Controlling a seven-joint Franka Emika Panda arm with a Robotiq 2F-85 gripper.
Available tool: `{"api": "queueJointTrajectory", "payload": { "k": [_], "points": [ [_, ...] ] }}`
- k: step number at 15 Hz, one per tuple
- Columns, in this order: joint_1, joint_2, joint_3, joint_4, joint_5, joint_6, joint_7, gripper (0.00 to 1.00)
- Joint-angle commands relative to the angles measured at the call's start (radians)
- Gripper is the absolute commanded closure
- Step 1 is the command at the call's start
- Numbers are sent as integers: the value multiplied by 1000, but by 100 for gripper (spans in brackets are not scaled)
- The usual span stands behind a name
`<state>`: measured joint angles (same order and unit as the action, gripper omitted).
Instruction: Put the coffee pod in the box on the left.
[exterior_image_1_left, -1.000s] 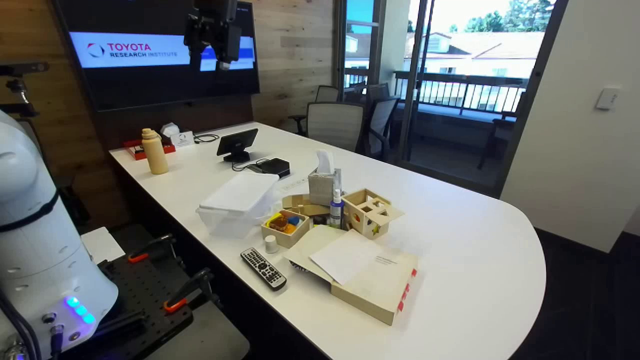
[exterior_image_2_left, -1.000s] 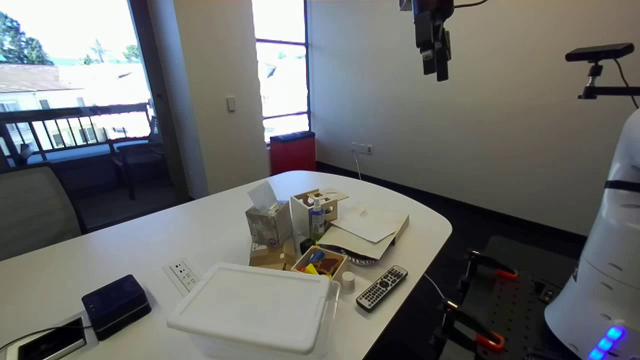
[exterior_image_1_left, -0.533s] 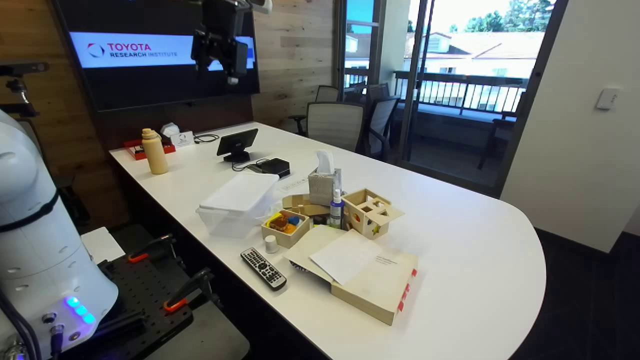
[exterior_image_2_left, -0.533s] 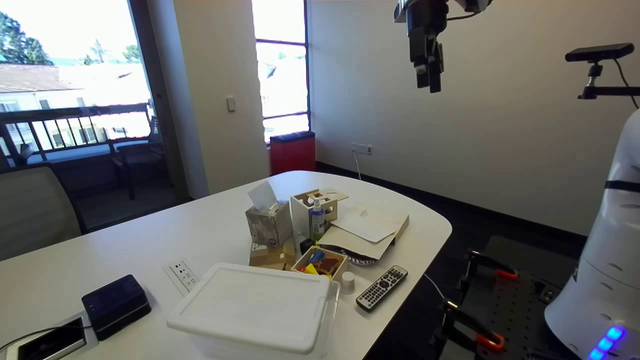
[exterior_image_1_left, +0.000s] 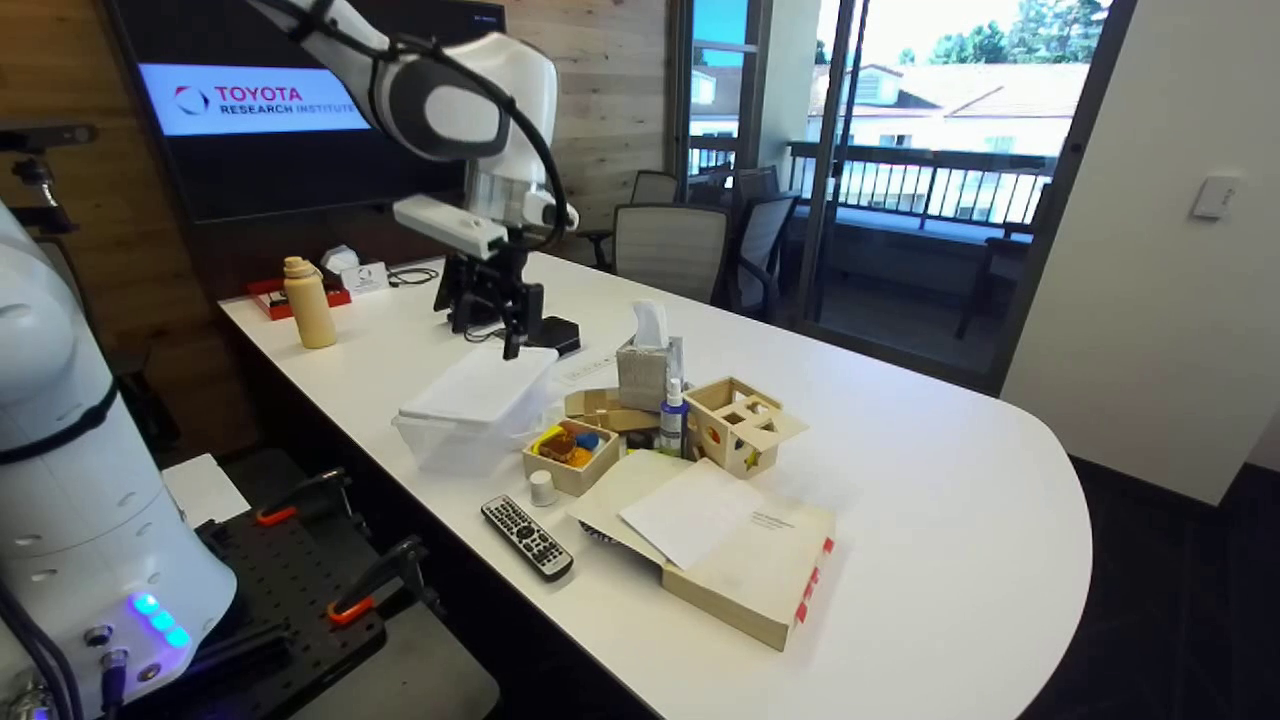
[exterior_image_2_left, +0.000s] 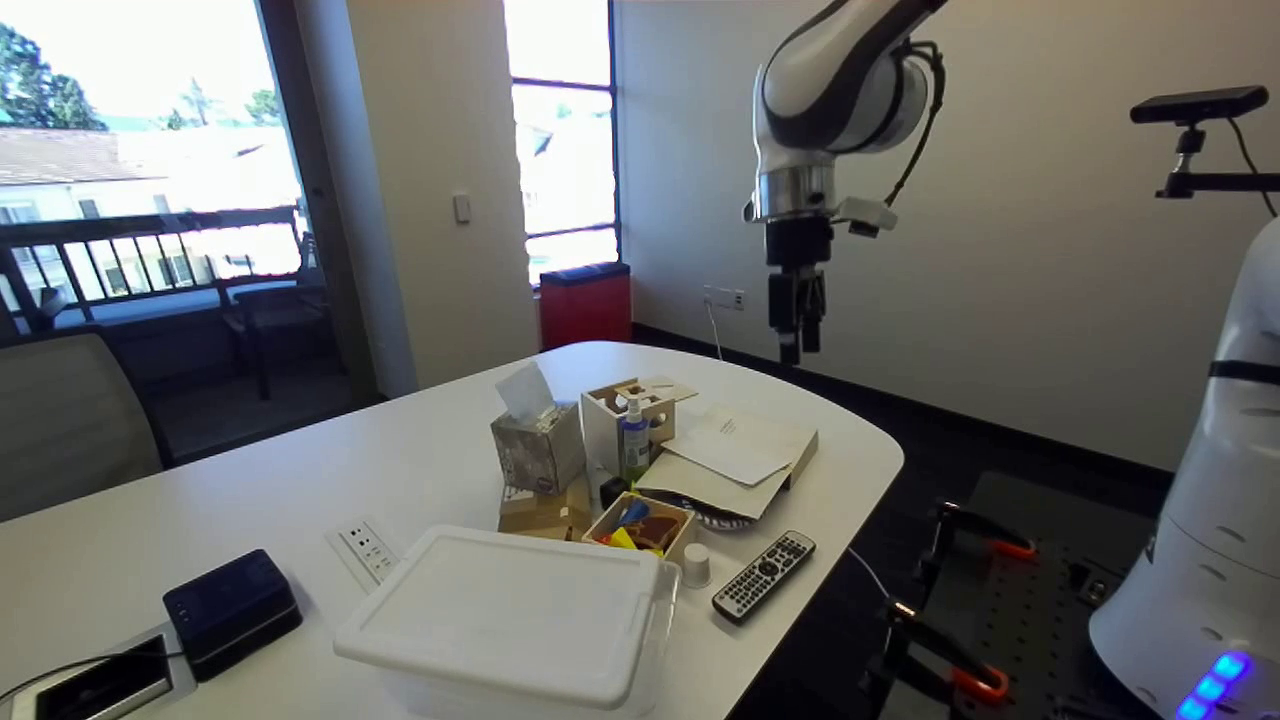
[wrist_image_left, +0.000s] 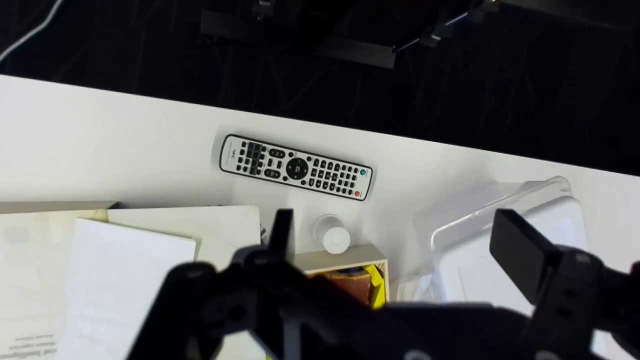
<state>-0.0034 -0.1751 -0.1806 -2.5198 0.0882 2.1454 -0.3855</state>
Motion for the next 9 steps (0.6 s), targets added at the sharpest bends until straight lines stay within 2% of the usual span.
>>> {"api": "queueJointTrajectory", "payload": {
  "k": [1,3,6,9],
  "points": [
    [2,194,19,-27,136,204,-137,0],
    [-12,298,58,-30,247,316,-232,0],
    [-64,436,151,-3,409,458,-376,0],
    [-128,549,247,36,453,562,-436,0]
  ]
}}
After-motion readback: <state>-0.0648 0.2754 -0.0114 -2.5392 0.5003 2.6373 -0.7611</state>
